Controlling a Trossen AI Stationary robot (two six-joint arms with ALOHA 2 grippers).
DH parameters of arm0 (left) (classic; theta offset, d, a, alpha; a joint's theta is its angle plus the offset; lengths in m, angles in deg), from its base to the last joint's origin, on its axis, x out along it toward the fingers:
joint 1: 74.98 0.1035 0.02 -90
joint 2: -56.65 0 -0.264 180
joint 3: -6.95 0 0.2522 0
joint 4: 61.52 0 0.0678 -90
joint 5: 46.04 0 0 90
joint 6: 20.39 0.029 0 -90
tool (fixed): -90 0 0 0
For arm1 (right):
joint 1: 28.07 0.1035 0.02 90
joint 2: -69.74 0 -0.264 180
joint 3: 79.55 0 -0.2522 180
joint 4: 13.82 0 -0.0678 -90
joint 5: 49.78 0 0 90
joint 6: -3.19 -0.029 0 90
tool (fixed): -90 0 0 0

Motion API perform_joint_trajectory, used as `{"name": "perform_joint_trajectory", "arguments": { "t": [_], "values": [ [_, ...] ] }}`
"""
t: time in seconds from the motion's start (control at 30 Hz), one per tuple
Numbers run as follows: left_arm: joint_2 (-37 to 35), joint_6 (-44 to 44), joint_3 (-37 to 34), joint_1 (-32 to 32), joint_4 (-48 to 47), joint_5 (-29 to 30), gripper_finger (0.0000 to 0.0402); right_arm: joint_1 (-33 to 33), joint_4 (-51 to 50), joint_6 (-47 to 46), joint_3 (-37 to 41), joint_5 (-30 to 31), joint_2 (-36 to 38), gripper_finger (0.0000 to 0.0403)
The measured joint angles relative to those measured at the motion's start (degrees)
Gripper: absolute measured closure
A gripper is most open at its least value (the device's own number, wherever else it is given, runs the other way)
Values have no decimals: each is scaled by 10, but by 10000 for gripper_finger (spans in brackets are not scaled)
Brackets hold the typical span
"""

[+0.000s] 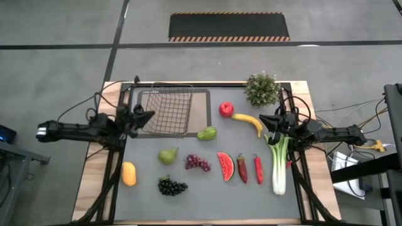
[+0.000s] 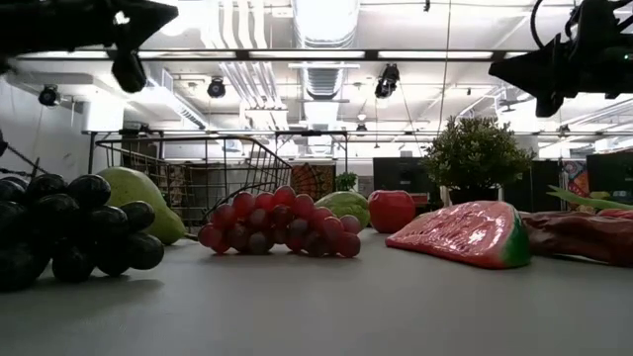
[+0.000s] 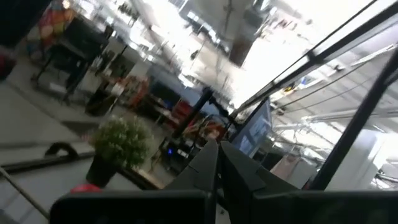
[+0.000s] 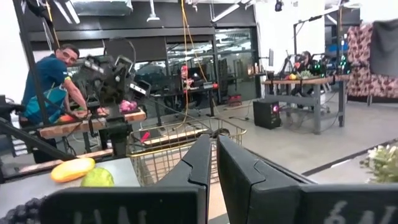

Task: Build produce basket
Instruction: Put the pear into the wire basket

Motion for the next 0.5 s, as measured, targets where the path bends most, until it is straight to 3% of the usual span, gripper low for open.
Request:
{"name": "perform_joint_trajectory", "arguments": {
  "t": [0.13, 0.27, 0.5],
  "values": [
    [81, -72, 93, -3, -128, 0, 402, 0, 3, 11, 0, 0, 0, 385],
    [176, -158, 214, -24, -328, -2, 402, 0, 6, 24, 0, 0, 0, 385],
    [350, -300, 435, -107, -648, -22, 402, 0, 5, 25, 0, 0, 0, 385]
  ]
}}
